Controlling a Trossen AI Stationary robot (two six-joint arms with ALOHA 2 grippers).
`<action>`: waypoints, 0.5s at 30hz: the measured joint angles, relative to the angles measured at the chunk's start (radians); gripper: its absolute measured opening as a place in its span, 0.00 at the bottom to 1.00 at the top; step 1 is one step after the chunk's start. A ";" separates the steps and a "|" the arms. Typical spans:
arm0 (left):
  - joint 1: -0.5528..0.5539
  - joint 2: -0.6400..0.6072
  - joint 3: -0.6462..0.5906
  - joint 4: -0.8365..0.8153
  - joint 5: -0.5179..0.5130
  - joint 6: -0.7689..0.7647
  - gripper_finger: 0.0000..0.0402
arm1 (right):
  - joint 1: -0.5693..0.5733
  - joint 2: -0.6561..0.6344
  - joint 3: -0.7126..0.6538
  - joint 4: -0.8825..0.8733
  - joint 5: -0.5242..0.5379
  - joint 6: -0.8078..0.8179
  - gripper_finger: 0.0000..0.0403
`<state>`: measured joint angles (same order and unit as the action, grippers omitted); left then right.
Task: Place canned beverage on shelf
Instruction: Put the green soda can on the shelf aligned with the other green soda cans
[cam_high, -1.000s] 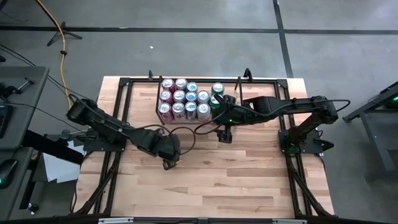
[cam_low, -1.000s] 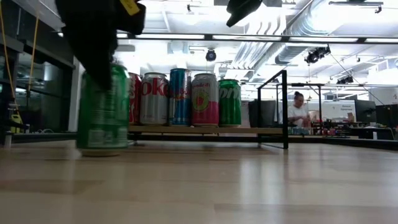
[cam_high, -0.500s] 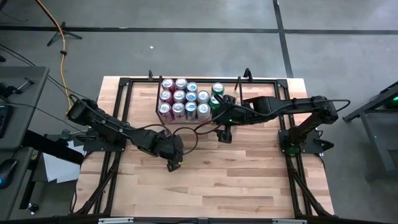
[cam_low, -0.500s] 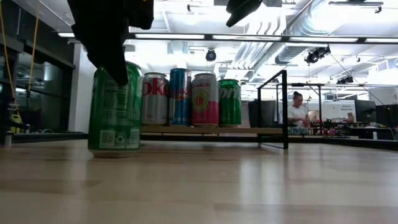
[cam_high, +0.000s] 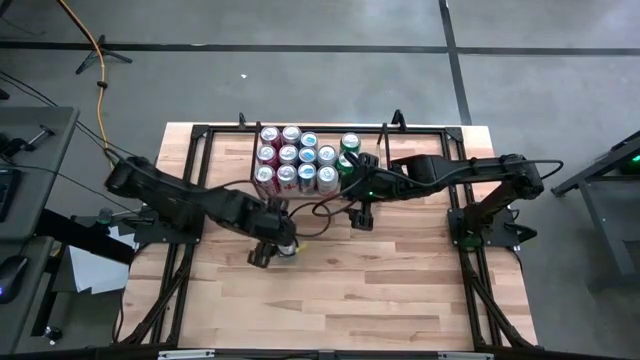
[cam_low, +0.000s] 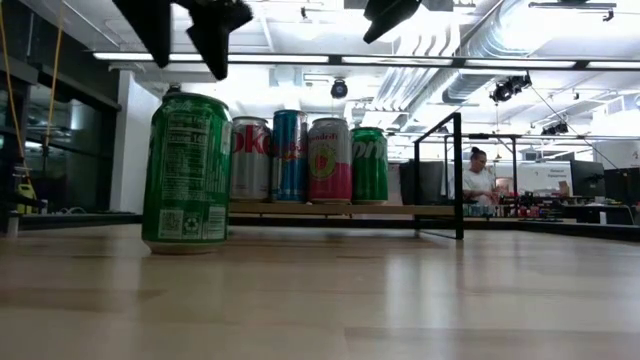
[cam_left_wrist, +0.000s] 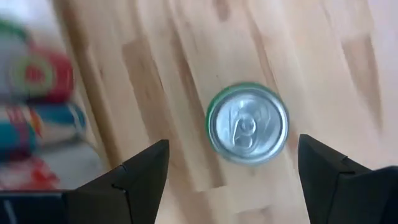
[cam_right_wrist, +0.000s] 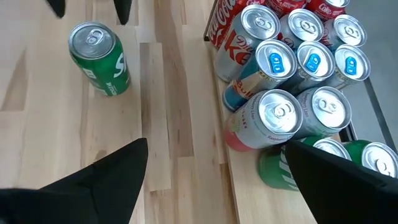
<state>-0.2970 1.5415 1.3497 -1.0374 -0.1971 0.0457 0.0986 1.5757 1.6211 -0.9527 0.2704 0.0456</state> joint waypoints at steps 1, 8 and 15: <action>0.005 -0.007 0.001 -0.004 0.013 0.087 0.63 | 0.000 0.000 0.000 0.000 -0.005 0.000 0.91; 0.044 -0.004 0.001 -0.006 0.129 0.573 0.63 | 0.000 0.000 0.000 0.000 -0.011 0.005 0.91; 0.063 0.043 0.001 0.022 0.157 0.753 0.63 | 0.000 0.000 0.000 0.000 -0.012 0.062 0.91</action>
<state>-0.2340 1.5849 1.3506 -1.0157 -0.0398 0.7987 0.0986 1.5757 1.6207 -0.9527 0.2588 0.1074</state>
